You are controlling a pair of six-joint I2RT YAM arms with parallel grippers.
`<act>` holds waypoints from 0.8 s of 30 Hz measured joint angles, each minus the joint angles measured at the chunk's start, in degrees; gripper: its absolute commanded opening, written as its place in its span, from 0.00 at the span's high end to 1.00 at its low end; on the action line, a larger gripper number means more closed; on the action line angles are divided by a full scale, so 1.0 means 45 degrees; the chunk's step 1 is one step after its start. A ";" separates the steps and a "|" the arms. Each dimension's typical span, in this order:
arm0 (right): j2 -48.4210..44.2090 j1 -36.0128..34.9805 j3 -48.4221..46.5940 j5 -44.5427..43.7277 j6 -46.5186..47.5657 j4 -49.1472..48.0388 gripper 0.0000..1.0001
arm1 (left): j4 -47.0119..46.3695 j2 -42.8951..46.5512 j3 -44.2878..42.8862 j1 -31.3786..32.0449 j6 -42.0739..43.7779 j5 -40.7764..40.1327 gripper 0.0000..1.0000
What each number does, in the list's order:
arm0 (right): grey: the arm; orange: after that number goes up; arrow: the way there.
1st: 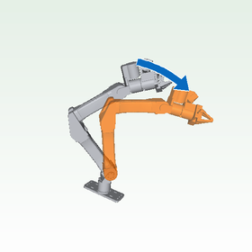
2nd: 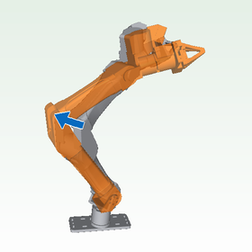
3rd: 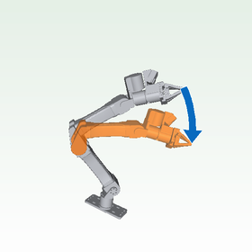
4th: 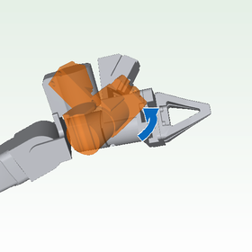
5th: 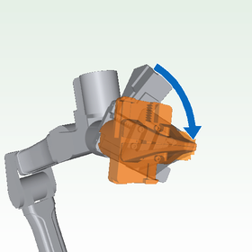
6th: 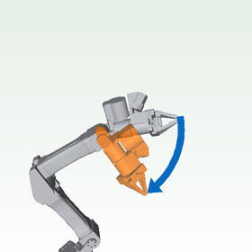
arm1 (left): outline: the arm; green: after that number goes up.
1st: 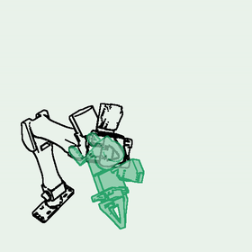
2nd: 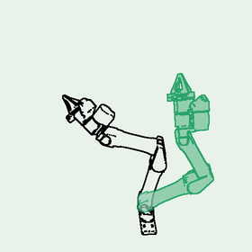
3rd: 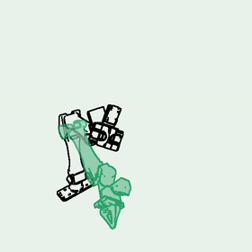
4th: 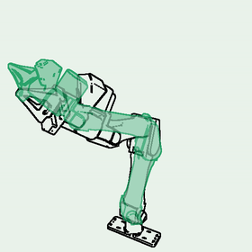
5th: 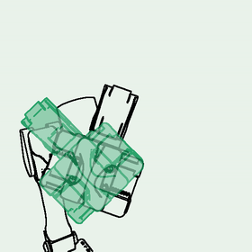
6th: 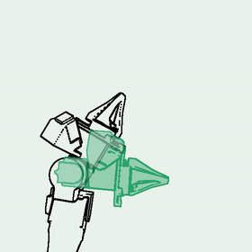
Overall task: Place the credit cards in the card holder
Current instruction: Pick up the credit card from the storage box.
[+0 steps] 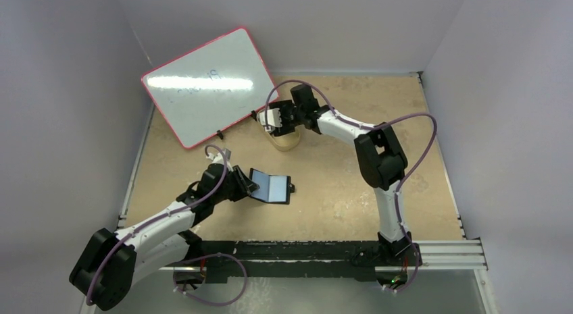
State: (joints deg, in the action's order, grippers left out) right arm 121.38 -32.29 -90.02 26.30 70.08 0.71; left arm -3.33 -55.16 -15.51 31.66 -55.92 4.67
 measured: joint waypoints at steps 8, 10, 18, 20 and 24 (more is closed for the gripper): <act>0.0753 0.0000 -0.0733 -0.0403 0.1209 0.0160 0.32 | -0.0005 0.0000 0.0073 0.0000 0.0000 0.0000 0.71; 0.0806 -0.0005 -0.0797 -0.0423 0.1438 0.0282 0.33 | -0.0010 0.0000 0.0078 0.0000 0.0000 0.0000 0.71; 0.1044 -0.0160 -0.1049 -0.0685 0.1948 0.0447 0.36 | -0.0034 -0.0005 0.0092 0.0000 -0.0005 0.0000 0.71; 0.1282 -0.0185 -0.1297 -0.0738 0.1967 0.0442 0.37 | -0.0039 -0.0005 0.0092 0.0000 -0.0005 0.0000 0.71; 0.1384 -0.0228 -0.1307 -0.0855 0.1962 0.0495 0.42 | -0.0049 -0.0005 0.0092 0.0000 -0.0005 0.0000 0.71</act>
State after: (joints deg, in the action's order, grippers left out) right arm 127.61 -33.32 -95.90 22.46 78.91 2.94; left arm -3.55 -55.18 -15.09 31.66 -55.94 4.67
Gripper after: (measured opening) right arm 0.614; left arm 0.287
